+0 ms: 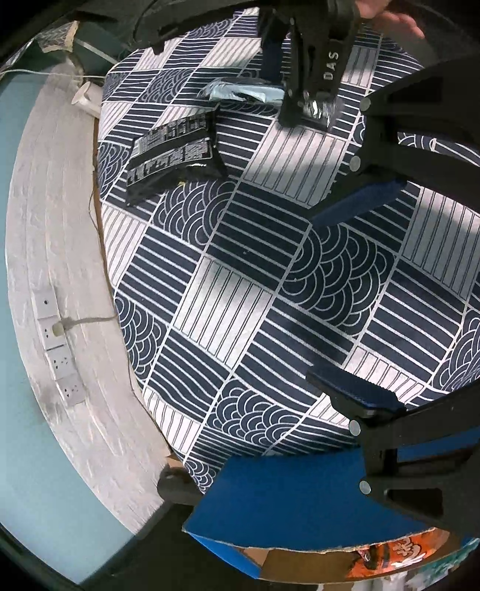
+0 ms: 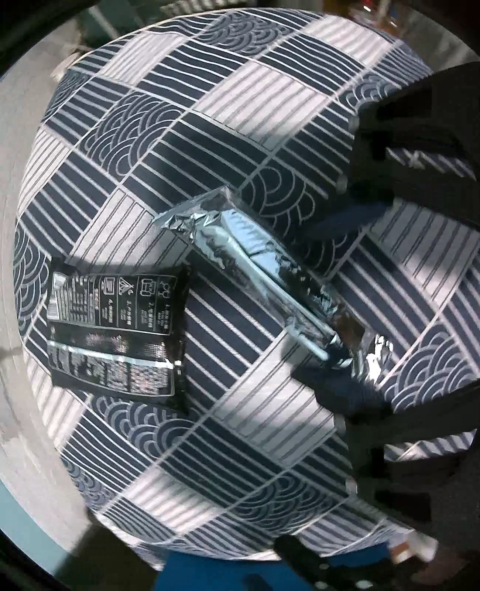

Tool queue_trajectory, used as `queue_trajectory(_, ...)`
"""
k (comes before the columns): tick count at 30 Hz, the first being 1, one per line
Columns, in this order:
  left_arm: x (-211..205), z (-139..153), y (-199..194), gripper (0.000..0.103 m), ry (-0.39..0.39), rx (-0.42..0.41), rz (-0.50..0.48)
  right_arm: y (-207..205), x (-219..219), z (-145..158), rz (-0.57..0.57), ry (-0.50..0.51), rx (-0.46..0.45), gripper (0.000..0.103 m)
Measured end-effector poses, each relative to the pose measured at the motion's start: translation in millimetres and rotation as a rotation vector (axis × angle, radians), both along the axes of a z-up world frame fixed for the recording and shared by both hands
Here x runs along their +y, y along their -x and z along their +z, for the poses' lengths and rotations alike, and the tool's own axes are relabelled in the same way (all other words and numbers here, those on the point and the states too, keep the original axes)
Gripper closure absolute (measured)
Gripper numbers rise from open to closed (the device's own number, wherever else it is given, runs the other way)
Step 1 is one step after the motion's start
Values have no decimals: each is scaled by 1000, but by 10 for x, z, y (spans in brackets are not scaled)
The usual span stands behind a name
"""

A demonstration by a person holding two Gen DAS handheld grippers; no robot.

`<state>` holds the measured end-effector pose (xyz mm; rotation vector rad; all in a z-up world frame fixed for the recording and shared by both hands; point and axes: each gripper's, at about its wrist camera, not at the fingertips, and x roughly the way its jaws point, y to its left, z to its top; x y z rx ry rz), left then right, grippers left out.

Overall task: Organize snacks
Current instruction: 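Grasp the silver foil bar with the right tool while the left tool grasps the black bar pack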

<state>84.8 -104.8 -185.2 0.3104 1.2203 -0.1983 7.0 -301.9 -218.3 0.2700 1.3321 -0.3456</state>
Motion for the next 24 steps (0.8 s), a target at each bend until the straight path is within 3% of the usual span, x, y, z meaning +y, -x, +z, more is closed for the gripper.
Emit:
queue_trajectory(1,-8,-5,11,24,-3,0,-5,33,-23,12,8,10,9,57)
queue_trajectory(7,-51,-41,42,24,-9,10,-18,316,-299,49,9,61,30,72)
queue_trajectory(13,-109,-83,44,24,2,34,-17,583,-617,98,-45,56,19,72)
queue_trajectory(14,-132,-96,39,24,4,38,-19,599,-656,105,-42,57,18,66)
queue_trajectory(16,-168,-100,45,24,9,44,-22,592,-728,126,-39,59,-3,61)
queue_trajectory(24,-402,-132,-36,24,30,66,-39,338,-808,118,29,92,-14,64)
